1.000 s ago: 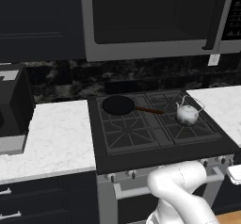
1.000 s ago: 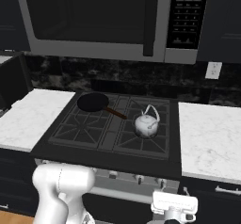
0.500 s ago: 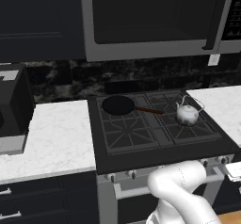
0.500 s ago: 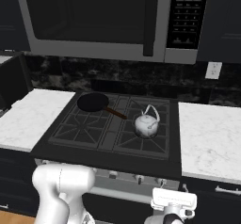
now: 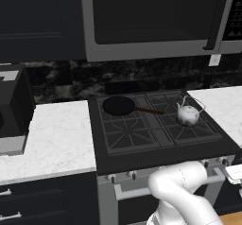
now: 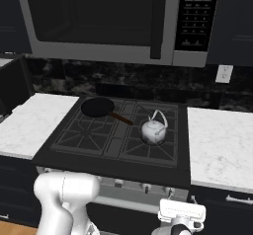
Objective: Pick the kettle from the counter and place it on a stove burner. Then turn the burner on.
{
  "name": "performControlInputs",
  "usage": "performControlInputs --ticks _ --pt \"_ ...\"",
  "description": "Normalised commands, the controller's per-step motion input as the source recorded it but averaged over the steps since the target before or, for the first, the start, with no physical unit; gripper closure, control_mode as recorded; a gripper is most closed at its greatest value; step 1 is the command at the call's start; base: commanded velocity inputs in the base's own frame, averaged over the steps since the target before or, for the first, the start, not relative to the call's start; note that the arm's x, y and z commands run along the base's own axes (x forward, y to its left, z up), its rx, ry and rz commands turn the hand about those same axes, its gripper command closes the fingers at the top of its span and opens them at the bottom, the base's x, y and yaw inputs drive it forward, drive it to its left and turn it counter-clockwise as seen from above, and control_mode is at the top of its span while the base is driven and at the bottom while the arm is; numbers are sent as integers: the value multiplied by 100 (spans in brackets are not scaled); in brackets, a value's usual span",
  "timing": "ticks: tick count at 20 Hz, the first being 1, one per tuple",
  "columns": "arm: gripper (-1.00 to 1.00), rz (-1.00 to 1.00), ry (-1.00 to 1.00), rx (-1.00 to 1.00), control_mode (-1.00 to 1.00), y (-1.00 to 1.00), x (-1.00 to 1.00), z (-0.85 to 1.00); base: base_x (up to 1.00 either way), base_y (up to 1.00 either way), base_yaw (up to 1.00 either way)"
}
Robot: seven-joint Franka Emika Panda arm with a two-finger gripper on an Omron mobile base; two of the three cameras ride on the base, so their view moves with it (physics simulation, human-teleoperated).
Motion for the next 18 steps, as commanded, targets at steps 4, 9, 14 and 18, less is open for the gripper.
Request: performControlInputs --ticks 4,9,14,18 --pt "-100 0 0 0 -100 0 1 -1 0 0 0" --pt "-100 0 0 0 -100 5 1 -8 0 0 0" --pt "-100 0 0 0 -100 36 0 3 0 0 0" --pt "-100 0 0 0 -100 51 0 16 0 0 0"
